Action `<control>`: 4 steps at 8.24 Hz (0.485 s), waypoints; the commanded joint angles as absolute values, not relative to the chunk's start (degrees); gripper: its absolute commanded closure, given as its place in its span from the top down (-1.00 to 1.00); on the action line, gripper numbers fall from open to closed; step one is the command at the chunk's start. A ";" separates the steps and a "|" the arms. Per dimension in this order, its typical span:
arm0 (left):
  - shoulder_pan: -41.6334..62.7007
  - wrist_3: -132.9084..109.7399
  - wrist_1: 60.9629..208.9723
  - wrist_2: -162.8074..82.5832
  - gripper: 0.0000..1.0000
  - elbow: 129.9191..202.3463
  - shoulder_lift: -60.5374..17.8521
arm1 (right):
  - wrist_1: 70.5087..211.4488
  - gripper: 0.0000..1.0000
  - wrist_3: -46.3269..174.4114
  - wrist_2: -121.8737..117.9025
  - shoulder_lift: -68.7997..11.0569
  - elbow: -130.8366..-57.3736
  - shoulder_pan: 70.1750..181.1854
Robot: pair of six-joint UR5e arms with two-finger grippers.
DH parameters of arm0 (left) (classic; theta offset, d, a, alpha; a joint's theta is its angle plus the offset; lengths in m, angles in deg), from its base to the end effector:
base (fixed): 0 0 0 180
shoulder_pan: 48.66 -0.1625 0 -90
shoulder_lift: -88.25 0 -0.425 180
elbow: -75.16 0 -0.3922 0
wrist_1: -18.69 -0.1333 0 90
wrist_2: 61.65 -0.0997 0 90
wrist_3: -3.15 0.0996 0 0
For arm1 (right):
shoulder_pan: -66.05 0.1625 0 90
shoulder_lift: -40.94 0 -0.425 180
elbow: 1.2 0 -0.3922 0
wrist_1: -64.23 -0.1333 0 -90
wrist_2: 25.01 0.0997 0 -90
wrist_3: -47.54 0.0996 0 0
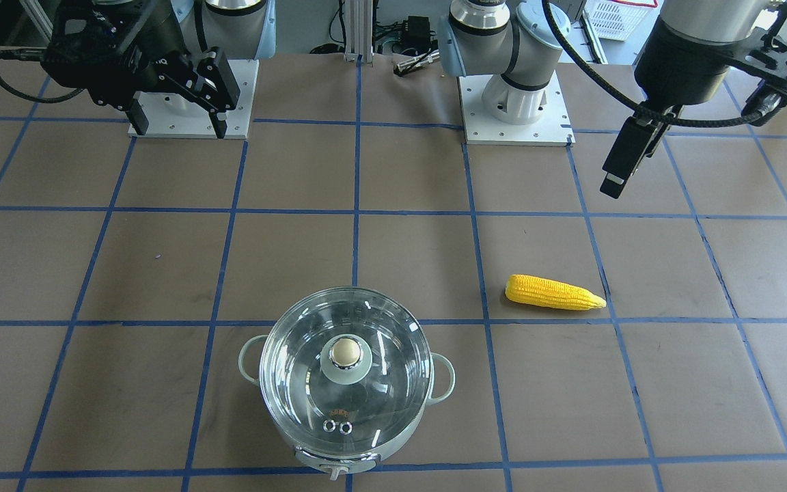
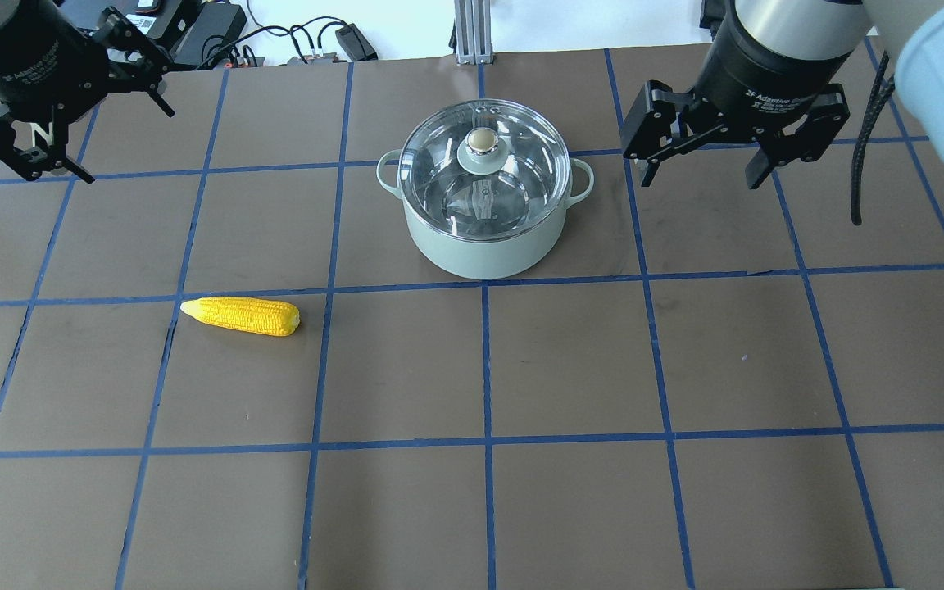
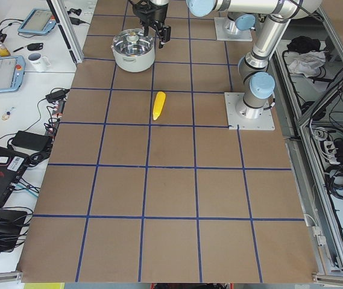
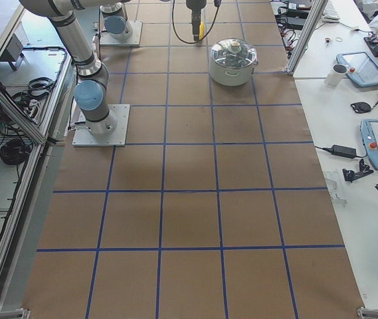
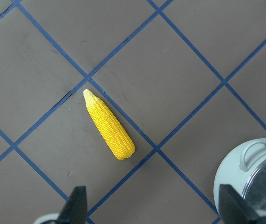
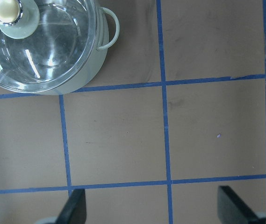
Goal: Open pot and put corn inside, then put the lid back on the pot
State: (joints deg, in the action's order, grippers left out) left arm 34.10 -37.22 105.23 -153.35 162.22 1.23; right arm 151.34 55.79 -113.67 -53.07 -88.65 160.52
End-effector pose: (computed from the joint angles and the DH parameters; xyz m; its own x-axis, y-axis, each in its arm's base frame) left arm -0.0685 -0.4952 0.5454 -0.6745 -0.7336 0.0833 -0.7366 0.6610 -0.1431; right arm 0.1715 -0.4538 0.5383 -0.9974 0.0642 -0.0323 0.0660 0.9960 -0.0600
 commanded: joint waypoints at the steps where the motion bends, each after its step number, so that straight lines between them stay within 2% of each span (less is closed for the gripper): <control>1: 33.96 -43.07 105.09 -153.40 1.00 165.32 0.45 | 151.24 1.00 55.72 -113.78 -53.11 -88.65 160.53; 4: 32.64 -49.04 104.38 -153.32 1.00 169.19 0.36 | 151.24 1.00 55.72 -113.60 -53.11 -88.65 160.53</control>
